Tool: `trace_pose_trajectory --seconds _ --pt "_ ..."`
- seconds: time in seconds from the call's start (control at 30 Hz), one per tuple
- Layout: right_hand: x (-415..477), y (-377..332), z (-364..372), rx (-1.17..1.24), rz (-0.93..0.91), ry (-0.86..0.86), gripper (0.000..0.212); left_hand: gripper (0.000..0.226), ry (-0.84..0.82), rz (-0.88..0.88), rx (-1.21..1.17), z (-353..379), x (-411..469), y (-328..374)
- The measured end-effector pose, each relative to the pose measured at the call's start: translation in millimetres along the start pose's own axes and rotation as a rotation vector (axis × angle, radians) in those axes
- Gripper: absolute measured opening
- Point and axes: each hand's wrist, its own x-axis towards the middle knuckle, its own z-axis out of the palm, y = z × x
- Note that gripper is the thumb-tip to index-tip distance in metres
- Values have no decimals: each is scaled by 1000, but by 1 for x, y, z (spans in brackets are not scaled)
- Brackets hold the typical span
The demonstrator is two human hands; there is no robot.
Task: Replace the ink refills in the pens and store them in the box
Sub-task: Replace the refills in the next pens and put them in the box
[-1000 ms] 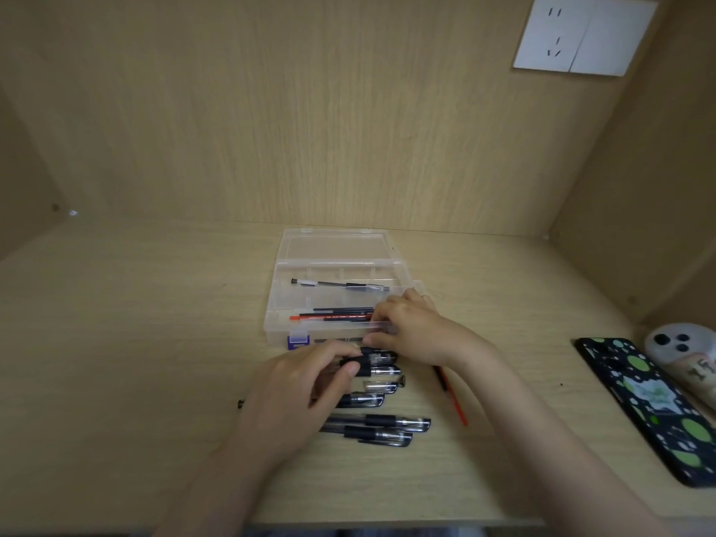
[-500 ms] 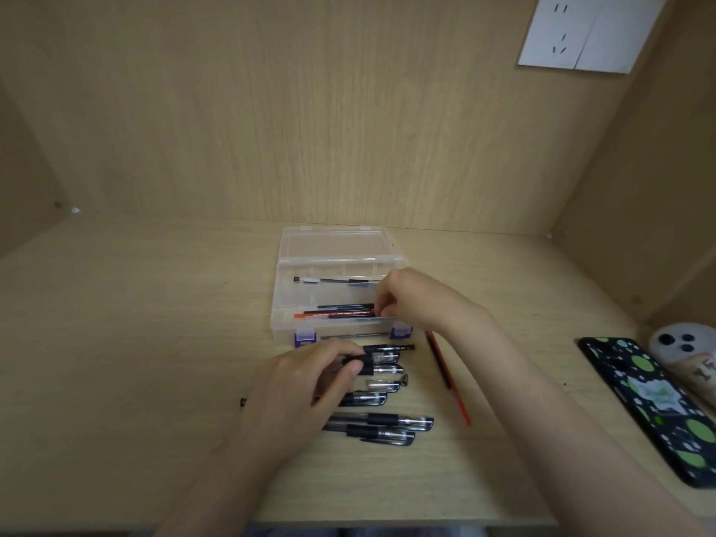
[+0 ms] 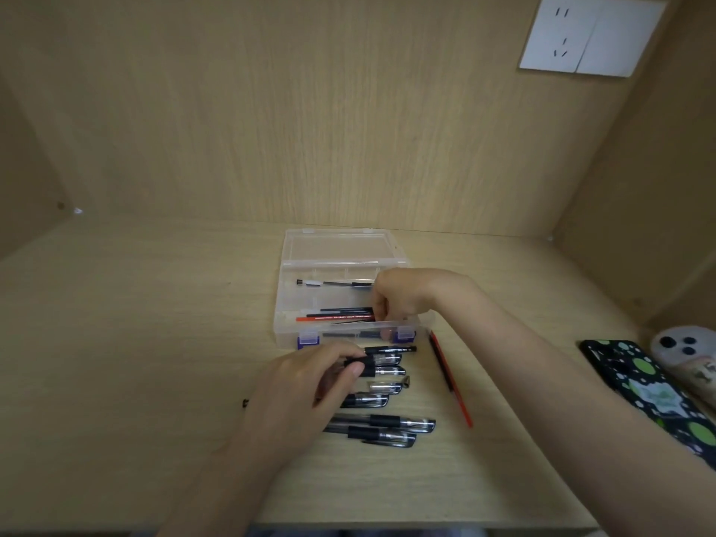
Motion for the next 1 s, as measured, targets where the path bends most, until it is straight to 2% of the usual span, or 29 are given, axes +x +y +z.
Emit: trace_pose_trajectory --seconds 0.2,0.33,0.47,0.6,0.8,0.9,1.0 --pt "-4 9 2 94 -56 38 4 31 11 -6 -19 0 0 0" --pt "-25 14 -3 407 -120 247 7 25 30 -17 -41 -1 0 0" --pt "-58 13 1 714 -272 490 15 22 73 -51 -82 -1 0 1" --pt "-82 12 19 977 -321 627 12 25 109 -69 -106 -1 1 0" --pt "-82 11 51 1636 -433 784 15 25 134 -82 -131 -2 1 2" --pt "-80 6 59 1779 -389 841 17 23 130 -79 -130 -2 2 2" --pt "-77 3 65 1812 -342 902 18 20 125 -90 -149 -1 1 2"
